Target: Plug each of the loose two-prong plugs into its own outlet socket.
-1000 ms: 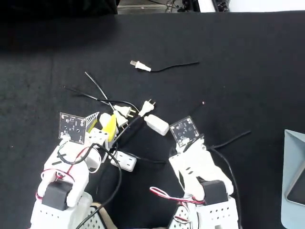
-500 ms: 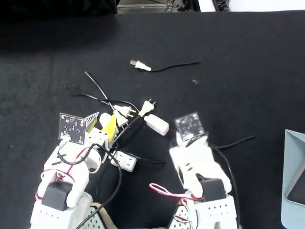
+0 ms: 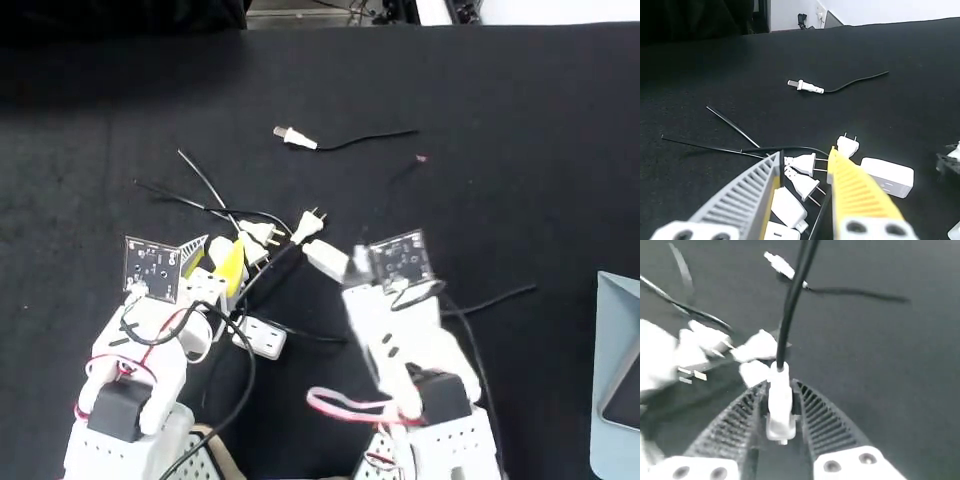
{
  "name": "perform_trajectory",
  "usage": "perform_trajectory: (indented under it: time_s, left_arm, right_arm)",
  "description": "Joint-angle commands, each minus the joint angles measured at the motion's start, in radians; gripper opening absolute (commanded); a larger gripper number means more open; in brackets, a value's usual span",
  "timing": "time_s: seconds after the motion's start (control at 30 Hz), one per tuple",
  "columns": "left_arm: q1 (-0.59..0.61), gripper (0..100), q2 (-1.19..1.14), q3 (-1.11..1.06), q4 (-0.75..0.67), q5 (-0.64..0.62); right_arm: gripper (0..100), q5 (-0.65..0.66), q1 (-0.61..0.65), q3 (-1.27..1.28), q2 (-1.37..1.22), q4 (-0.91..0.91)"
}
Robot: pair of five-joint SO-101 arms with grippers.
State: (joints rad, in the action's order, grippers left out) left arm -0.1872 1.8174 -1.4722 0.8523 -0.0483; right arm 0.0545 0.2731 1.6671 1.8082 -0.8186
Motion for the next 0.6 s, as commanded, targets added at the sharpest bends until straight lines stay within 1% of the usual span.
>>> perform_trajectory:
  time_s: [0.0,0.07,0.13,0.23,0.33,0.4,0.57]
  left_arm:
    - [0.01,16,0.002,0.019,-0.035,-0.008]
    - [0.01,16,0.002,0.016,-0.08,-0.008]
    - [0.002,16,0.0,0.022,-0.092,0.0]
    - [-0.05,16,-0.002,0.061,-0.043,0.104]
    - [-0.145,16,-0.002,0.105,0.041,0.173]
    - [-0.206,16,-0.002,0.134,0.1,0.203]
    - [-0.311,16,-0.002,0.186,0.178,0.273]
  right_arm:
    - [1.2,-0.075,0.192,-0.15,0.085,-0.046]
    - [1.2,-0.086,0.299,-0.177,0.077,-0.061]
    - [1.2,-0.086,0.377,-0.188,0.077,-0.063]
    - [1.2,-0.08,0.459,-0.194,0.077,-0.068]
    - [1.2,-0.077,0.503,-0.194,0.077,-0.071]
    - [1.2,-0.046,0.528,-0.194,0.077,-0.092]
    - [1.2,-0.035,0.552,-0.196,0.077,-0.133]
